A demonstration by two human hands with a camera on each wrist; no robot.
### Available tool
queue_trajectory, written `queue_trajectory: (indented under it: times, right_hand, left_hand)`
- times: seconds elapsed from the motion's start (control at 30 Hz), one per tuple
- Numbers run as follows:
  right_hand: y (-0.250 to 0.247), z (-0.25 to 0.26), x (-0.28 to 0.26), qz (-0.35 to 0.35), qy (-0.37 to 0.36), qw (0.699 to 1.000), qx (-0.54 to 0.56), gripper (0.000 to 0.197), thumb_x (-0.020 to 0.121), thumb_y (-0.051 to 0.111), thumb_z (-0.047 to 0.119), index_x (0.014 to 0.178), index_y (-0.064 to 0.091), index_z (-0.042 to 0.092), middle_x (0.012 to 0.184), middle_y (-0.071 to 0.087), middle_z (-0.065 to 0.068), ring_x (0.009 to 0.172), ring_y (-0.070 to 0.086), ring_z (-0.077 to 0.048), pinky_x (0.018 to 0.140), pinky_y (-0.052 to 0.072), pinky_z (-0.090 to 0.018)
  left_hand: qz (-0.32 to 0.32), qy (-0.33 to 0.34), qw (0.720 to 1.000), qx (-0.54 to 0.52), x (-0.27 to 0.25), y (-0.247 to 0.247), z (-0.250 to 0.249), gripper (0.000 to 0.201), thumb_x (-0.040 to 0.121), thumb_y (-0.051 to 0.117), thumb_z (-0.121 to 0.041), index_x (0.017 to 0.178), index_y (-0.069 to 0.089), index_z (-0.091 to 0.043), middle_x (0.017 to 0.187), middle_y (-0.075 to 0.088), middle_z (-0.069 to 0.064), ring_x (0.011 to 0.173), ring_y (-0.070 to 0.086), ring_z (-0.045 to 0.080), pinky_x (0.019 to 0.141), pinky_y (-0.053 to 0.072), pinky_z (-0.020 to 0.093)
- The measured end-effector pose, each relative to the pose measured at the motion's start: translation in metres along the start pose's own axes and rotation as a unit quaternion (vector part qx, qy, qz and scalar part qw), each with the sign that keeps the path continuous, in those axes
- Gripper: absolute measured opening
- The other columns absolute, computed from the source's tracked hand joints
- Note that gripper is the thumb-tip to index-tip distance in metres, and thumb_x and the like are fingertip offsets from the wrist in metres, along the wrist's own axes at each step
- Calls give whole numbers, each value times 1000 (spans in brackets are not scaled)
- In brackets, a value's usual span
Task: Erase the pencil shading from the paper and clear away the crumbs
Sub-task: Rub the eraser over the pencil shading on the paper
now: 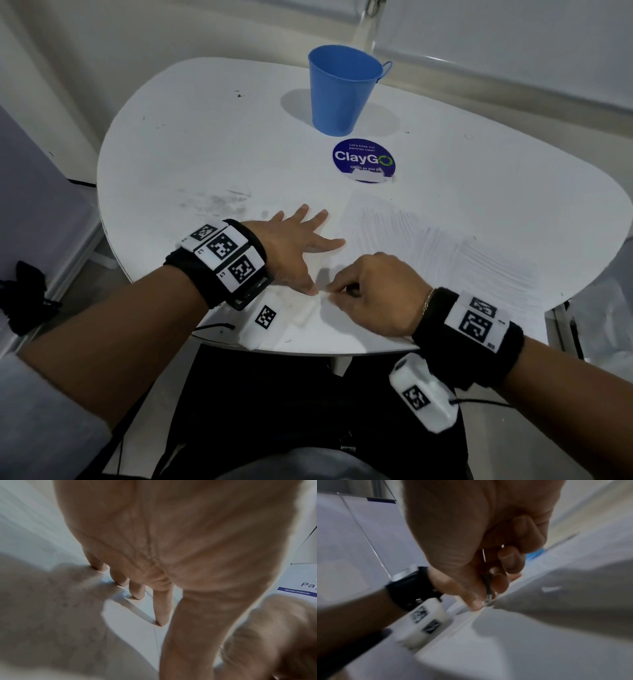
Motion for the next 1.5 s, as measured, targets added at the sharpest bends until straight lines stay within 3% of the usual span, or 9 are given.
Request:
queue_trajectory:
  times: [0.43,0.57,0.7,0.83,0.97,1.1,1.23,1.37,1.5]
  right_hand:
    - [-17,-13,11,-56,37,996,-50,19,93,58,33,99,76,31,92,74,9,86,66,-18,76,53,-32]
    - [-2,-1,2,11,3,999,-37,20,95,58,36,107,75,37,94,74,15,84,65,-12,70,45,-25]
    - [-20,-17,9,-51,49,997,-25,18,94,60,33,103,76,37,93,75,12,85,67,-15,74,50,-28]
    - [-2,3,0,15,1,999,-38,21,96,58,36,109,73,40,96,74,14,86,65,-13,74,48,-27]
    - [-21,-19,6,-41,57,997,-36,19,95,59,36,106,75,38,99,74,14,91,66,-14,78,50,-28]
    - [-1,-1,-5,22,10,999,-47,21,96,57,35,105,75,34,93,74,13,85,66,-14,78,53,-31]
    - [-20,-20,2,-45,60,996,-45,20,95,58,35,104,76,35,96,75,13,89,66,-15,77,51,-29]
    - [0,5,-10,28,0,998,-62,22,95,56,35,107,74,35,95,74,13,87,66,-13,74,49,-27]
    - [-19,-16,1,-37,53,996,-68,21,95,56,35,105,75,35,98,74,12,92,66,-17,77,51,-30]
  left_hand:
    - [-2,2,1000,-3,3,0,2,95,86,72,-46,153,5,-58,163,-28,-16,147,-33,10,123,-15,41]
    - [2,3,1000,-6,2,0,2,96,86,72,-48,153,5,-58,163,-28,-15,147,-34,10,123,-16,41]
    - [2,0,1000,3,2,0,1,95,87,71,-47,154,4,-57,163,-28,-14,147,-34,10,123,-16,40]
    - [3,0,1000,-1,0,-1,0,95,87,71,-47,154,5,-57,163,-28,-14,147,-34,10,122,-16,41]
    - [6,0,1000,2,-1,-1,-2,95,88,71,-45,155,4,-55,163,-28,-13,147,-33,11,123,-16,41]
    - [4,-2,1000,0,-2,-2,-1,96,87,72,-45,154,4,-56,163,-28,-14,147,-33,10,124,-15,43]
    - [4,-1,1000,2,-2,-2,-1,95,88,70,-45,154,4,-56,163,-28,-14,147,-33,11,123,-15,43]
    - [6,-3,1000,-3,-2,-1,0,95,87,71,-45,154,4,-57,163,-28,-15,147,-33,10,123,-15,43]
    - [4,-4,1000,-1,-1,-1,0,95,87,71,-46,154,4,-57,163,-28,-15,147,-33,9,123,-15,42]
Point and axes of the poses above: each hand's wrist, its own x-axis towards the middle knuckle, its own y-axis out of the palm, z = x × y, the point moved 8 cm from there along x, towards the middle knuckle
